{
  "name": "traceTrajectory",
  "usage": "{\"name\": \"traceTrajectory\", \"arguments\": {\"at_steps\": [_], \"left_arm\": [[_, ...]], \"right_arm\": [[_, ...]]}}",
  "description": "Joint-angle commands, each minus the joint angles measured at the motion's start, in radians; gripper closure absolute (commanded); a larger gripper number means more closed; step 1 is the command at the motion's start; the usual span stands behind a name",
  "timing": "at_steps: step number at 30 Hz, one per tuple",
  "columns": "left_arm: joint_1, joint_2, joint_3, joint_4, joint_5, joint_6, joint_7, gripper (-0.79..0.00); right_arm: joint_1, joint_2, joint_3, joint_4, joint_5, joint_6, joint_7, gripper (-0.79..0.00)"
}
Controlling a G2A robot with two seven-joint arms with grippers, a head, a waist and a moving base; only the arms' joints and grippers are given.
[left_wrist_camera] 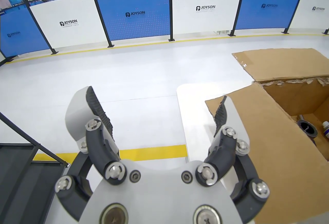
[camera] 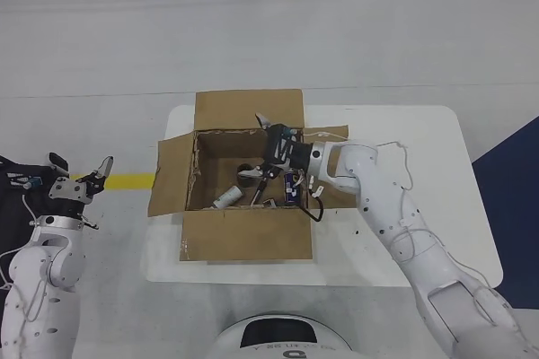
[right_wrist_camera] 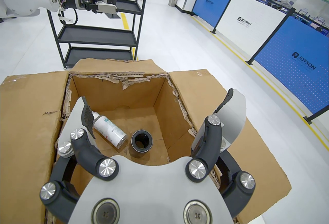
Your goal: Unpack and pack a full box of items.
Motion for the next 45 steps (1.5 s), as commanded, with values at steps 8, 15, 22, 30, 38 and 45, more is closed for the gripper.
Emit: {"name": "traceTrajectory", "arguments": {"at_steps": [8,15,22,30,38,45], "left_arm": [[0.0,0.0,0.0,0.0,0.0,0.0,0.0,-0.785],[0.0,0.0,0.0,0.0,0.0,0.0,0.0,-0.785],[0.0,0.0,0.0,0.0,0.0,0.0,0.0,-0.785],[0.0,0.0,0.0,0.0,0.0,0.0,0.0,-0.785],[0.0,0.0,0.0,0.0,0.0,0.0,0.0,-0.785],[0.0,0.0,0.0,0.0,0.0,0.0,0.0,-0.785]], "right_arm": [[0.0,0.0,-0.001,0.001,-0.001,0.001,-0.004,-0.785],[0.0,0.0,-0.001,0.001,-0.001,0.001,-0.004,-0.785],[0.0,0.0,-0.001,0.001,-0.001,0.001,-0.004,-0.785],[0.0,0.0,-0.001,0.001,-0.001,0.001,-0.004,-0.785],[0.02,-0.008,-0.028,0.034,0.018,0.03,0.186,-0.785],[0.023,-0.009,-0.025,0.024,0.038,0.037,0.217,-0.785]]}}
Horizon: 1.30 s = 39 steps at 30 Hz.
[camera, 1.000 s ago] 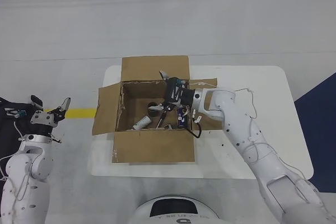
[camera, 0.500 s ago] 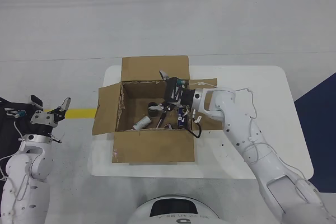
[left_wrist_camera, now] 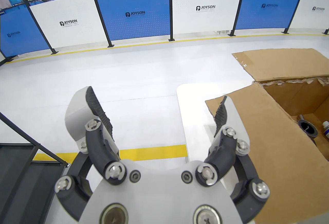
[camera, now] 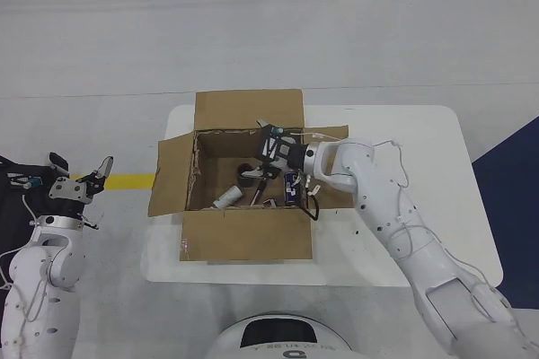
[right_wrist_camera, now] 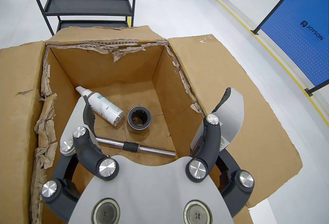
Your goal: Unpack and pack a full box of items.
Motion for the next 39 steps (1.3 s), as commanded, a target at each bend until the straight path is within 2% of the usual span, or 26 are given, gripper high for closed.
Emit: {"name": "traceTrajectory", "arguments": {"at_steps": [1,10,13,21,23,25,28,30,34,39], "left_arm": [[0.0,0.0,0.0,0.0,0.0,0.0,0.0,-0.785],[0.0,0.0,0.0,0.0,0.0,0.0,0.0,-0.785],[0.0,0.0,0.0,0.0,0.0,0.0,0.0,-0.785],[0.0,0.0,0.0,0.0,0.0,0.0,0.0,-0.785],[0.0,0.0,0.0,0.0,0.0,0.0,0.0,-0.785],[0.0,0.0,0.0,0.0,0.0,0.0,0.0,-0.785],[0.0,0.0,0.0,0.0,0.0,0.0,0.0,-0.785],[0.0,0.0,0.0,0.0,0.0,0.0,0.0,-0.785],[0.0,0.0,0.0,0.0,0.0,0.0,0.0,-0.785],[0.0,0.0,0.0,0.0,0.0,0.0,0.0,-0.785]], "right_arm": [[0.0,0.0,0.0,0.0,0.0,0.0,0.001,-0.785],[0.003,-0.004,-0.008,0.015,0.02,0.01,0.023,-0.785],[0.056,-0.025,-0.061,0.05,0.113,-0.022,0.126,-0.785],[0.19,-0.095,-0.199,0.19,0.28,0.049,0.35,-0.782],[0.219,-0.112,-0.227,0.229,0.316,0.064,0.409,-0.69],[0.246,-0.127,-0.254,0.265,0.343,0.071,0.465,-0.674],[0.275,-0.148,-0.288,0.324,0.375,0.075,0.516,-0.708],[0.291,-0.162,-0.309,0.376,0.409,0.052,0.547,-0.785],[0.323,-0.189,-0.339,0.471,0.437,0.04,0.55,-0.785],[0.352,-0.222,-0.384,0.543,0.393,0.085,0.518,-0.785]]}}
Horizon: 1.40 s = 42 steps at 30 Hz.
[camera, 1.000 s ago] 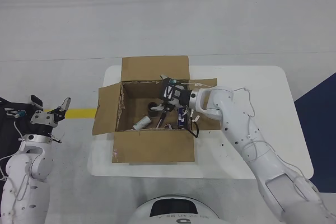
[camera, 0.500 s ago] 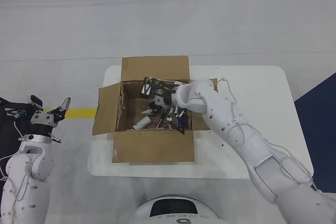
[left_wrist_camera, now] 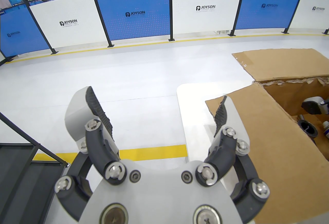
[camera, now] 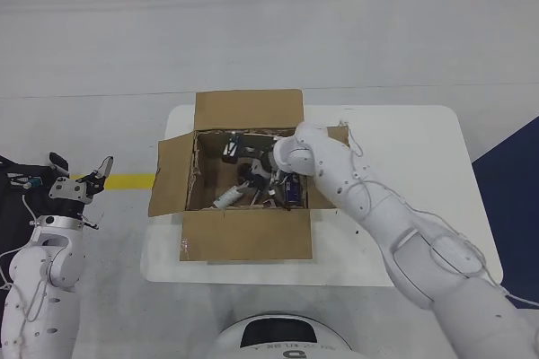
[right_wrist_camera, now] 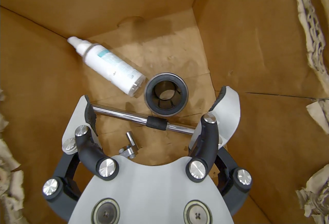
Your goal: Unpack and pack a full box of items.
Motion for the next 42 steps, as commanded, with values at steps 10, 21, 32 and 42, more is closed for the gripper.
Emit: {"name": "traceTrajectory", "arguments": {"at_steps": [10,21,32,42], "left_arm": [[0.0,0.0,0.0,0.0,0.0,0.0,0.0,-0.785],[0.0,0.0,0.0,0.0,0.0,0.0,0.0,-0.785],[0.0,0.0,0.0,0.0,0.0,0.0,0.0,-0.785],[0.0,0.0,0.0,0.0,0.0,0.0,0.0,-0.785]], "right_arm": [[0.036,-0.067,-0.065,0.13,-0.027,0.027,-0.033,-0.785],[0.071,-0.146,-0.113,0.274,-0.026,0.038,-0.052,-0.785],[0.098,-0.212,-0.136,0.397,-0.037,0.057,-0.078,-0.708],[0.118,-0.247,-0.13,0.488,-0.029,0.056,-0.142,-0.249]]}}
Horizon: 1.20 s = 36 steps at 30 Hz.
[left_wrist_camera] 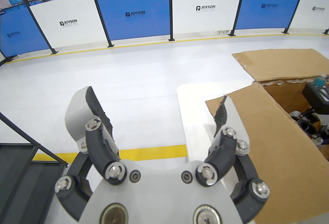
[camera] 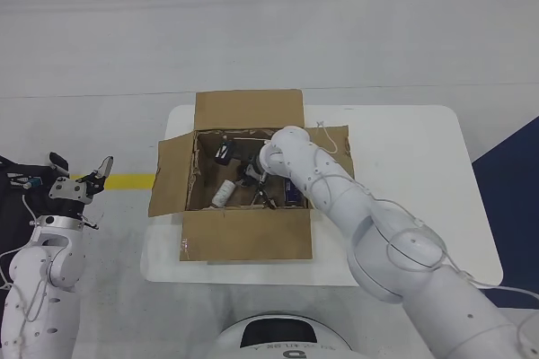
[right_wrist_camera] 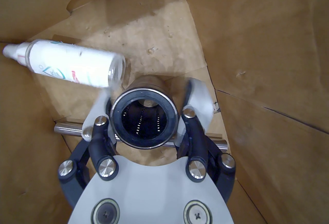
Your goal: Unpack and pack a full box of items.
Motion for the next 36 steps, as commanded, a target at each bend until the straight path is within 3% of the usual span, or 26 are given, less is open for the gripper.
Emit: {"name": "traceTrajectory", "arguments": {"at_steps": [1,2,3,11,18,22,28,36], "left_arm": [[0.0,0.0,0.0,0.0,0.0,0.0,0.0,-0.785],[0.0,0.0,0.0,0.0,0.0,0.0,0.0,-0.785],[0.0,0.0,0.0,0.0,0.0,0.0,0.0,-0.785],[0.0,0.0,0.0,0.0,0.0,0.0,0.0,-0.785],[0.0,0.0,0.0,0.0,0.0,0.0,0.0,-0.785],[0.0,0.0,0.0,0.0,0.0,0.0,0.0,-0.785],[0.0,0.0,0.0,0.0,0.0,0.0,0.0,-0.785],[0.0,0.0,0.0,0.0,0.0,0.0,0.0,-0.785]], "right_arm": [[0.004,-0.004,0.002,0.011,0.002,-0.01,-0.01,-0.166],[0.006,-0.006,0.004,0.016,0.003,-0.016,-0.018,-0.043],[0.007,-0.007,0.007,0.019,0.008,-0.031,-0.031,0.0],[0.04,0.003,0.031,0.019,0.017,-0.106,-0.122,0.0],[0.063,0.056,0.046,-0.024,-0.072,-0.063,-0.3,0.0],[0.068,0.109,0.066,-0.067,-0.129,-0.096,-0.382,0.0],[0.047,0.209,0.111,-0.202,-0.217,-0.258,-0.464,0.0],[-0.089,0.417,0.323,-0.519,-0.402,-0.353,-0.68,0.0]]}}
